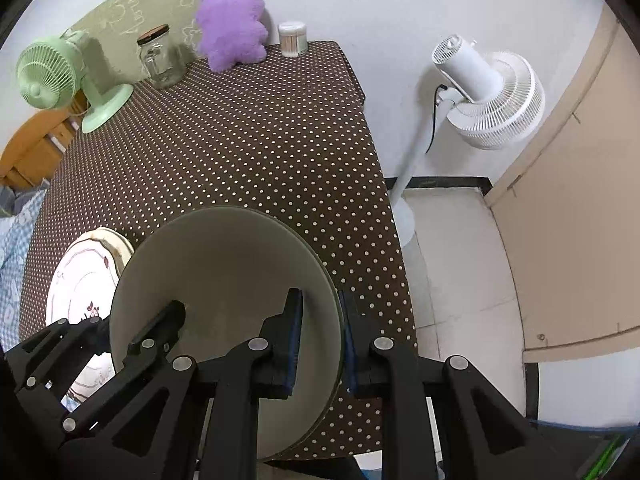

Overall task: Organize plates and bowls
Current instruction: 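Carry the nested bowls with the right gripper over the red-rimmed plate stack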

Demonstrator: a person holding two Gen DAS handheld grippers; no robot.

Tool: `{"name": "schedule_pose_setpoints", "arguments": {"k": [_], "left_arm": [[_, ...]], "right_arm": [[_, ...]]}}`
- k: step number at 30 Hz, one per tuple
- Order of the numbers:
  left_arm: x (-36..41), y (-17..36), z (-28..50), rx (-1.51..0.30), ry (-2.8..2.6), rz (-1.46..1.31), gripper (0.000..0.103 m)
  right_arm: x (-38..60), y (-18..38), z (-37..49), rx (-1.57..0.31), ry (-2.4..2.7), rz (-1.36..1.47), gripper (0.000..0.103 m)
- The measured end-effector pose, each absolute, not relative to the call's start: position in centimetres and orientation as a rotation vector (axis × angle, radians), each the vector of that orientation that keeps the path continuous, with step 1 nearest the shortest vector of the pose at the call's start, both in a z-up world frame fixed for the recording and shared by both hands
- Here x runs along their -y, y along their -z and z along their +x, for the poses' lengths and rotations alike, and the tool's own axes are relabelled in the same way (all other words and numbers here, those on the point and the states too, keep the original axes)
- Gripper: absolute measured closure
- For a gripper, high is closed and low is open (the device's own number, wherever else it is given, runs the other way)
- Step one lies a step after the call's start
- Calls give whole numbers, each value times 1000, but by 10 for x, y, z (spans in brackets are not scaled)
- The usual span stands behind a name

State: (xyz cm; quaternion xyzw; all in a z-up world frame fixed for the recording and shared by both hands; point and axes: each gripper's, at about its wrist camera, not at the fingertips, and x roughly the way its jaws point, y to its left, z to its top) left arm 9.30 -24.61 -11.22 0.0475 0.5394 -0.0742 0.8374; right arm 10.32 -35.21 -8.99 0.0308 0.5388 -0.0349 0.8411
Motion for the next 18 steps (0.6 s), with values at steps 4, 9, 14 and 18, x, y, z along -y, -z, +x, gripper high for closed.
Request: {"name": "schedule_pose_setpoints", "arguments": {"k": [4,9,14,18], "left_arm": [[247,111,90,-1134,137,96,85],[252,110,91,-1137,104,100,84],[254,110,90,-1143,72,94,81],[255,109,89,-1149,35,57,77]], "right_arm": [[353,92,106,-1141,50,63,82],[358,96,110,-1147,20,81,81],[360,97,112,-1149,-13,99,81],[361,99,113,-1153,-41,123,81]]}}
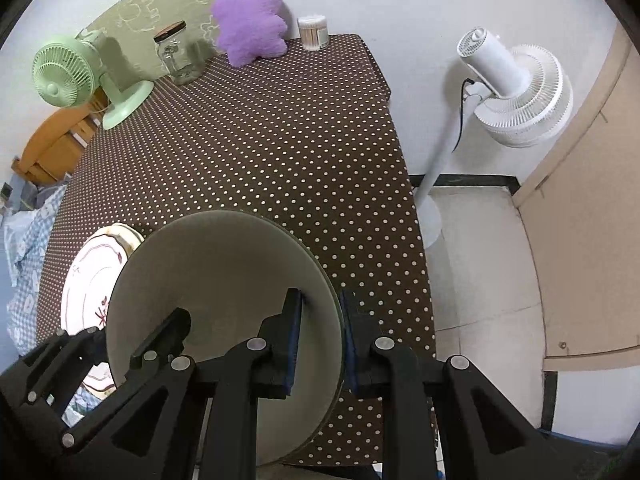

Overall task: Organize plates and bowls
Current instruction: 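Carry the nested bowls with the right gripper over the red-rimmed plate stack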

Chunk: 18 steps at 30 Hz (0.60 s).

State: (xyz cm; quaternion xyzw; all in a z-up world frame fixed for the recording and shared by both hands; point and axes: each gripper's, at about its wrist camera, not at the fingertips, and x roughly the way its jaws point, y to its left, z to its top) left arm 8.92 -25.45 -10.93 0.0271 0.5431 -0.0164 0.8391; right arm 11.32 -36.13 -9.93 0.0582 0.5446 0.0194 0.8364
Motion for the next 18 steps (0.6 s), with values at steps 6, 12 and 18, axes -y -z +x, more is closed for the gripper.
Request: {"name": "schedule_pose_setpoints", "arguments": {"k": [6,12,18], "left_arm": [[258,109,89,-1157,22,44,67],[260,108,91,-1179,3,44,65],[263,109,90,-1189,-11,56,64]], "right_arm": [[365,105,118,-1167,-78,170,79],[365,107,122,-1176,-110,180,78],[365,107,123,-1174,-145,157,79]]}}
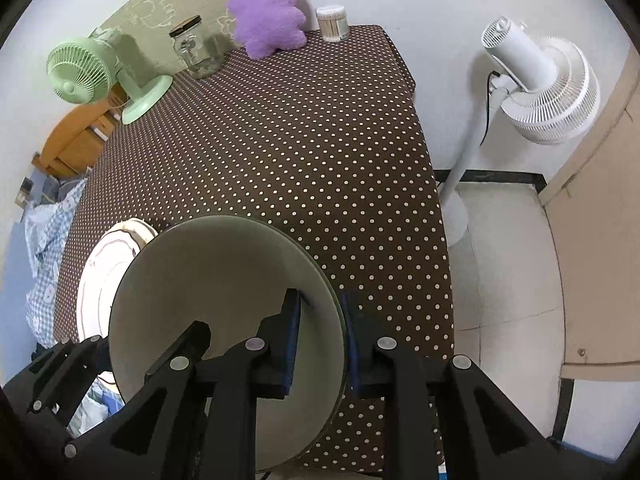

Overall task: Organize plates and bowls
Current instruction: 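Carry the nested bowls with the right gripper over the red-rimmed plate stack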

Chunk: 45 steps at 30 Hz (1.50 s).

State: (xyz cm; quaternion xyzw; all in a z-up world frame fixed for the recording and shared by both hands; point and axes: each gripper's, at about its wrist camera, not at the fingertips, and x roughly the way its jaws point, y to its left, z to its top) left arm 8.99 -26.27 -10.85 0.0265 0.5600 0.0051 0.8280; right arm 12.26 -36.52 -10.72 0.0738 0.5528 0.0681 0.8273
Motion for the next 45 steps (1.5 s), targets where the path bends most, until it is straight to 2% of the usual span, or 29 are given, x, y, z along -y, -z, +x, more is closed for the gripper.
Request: {"name": "schedule_pose_setpoints", "arguments": {"k": [10,15,20,23,25,26,27,29,45], "left_arm": [[275,105,88,-1162,-55,221,64],[269,110,94,-1171,-60,192,64],[263,113,97,-1173,-37,151,55],[261,114,98,-1175,-7,118,43],[263,113,96,-1157,19,121,35],[263,112,95,-1150,32,119,32],[261,111,94,-1143,49,112,28],[258,112,95,-1141,68,96,25],[226,133,110,-1163,164,20,23]], "right_arm": [[367,112,126,-1197,-190,151,80],[359,111,128,-1179,-190,104,81],[358,110,131,-1182,-188,108,82],[358,109,131,-1182,-188,95,81],[357,108,131,-1183,-197,89,78],[356,107,130,-1182,-199,89,69],[356,106,129,-1180,-197,89,53],[358,102,125,-1158,-195,106,34],[357,116,113,-1147,-87,219,32]]}}
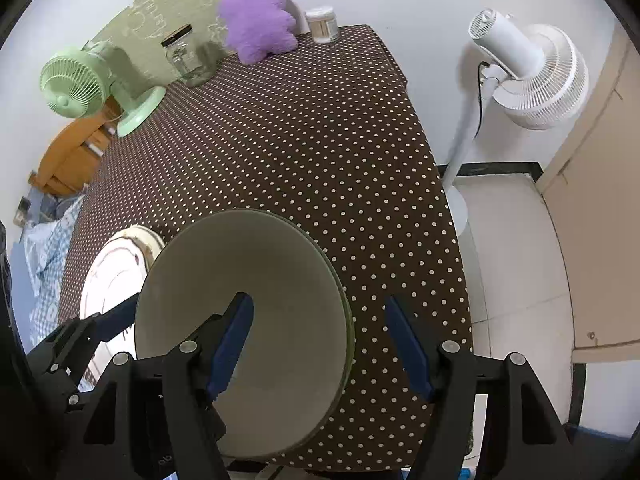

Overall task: Organize plates and bowls
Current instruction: 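Carry the nested bowls with the right gripper over the red-rimmed plate stack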

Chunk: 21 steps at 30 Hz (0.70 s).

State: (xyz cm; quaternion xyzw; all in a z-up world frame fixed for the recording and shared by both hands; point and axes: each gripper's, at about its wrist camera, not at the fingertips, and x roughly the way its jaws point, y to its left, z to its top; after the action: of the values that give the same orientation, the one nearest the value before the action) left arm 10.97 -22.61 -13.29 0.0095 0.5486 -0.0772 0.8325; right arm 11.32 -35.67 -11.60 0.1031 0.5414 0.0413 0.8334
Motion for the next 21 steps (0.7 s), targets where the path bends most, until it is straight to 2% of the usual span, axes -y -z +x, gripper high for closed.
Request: {"name": "schedule_pose_setpoints", "arguments": {"k": [21], "left_arm": [[241,152,119,-1135,235,112,28]], "right_arm": [[368,153,122,-1191,-52,328,32]]}}
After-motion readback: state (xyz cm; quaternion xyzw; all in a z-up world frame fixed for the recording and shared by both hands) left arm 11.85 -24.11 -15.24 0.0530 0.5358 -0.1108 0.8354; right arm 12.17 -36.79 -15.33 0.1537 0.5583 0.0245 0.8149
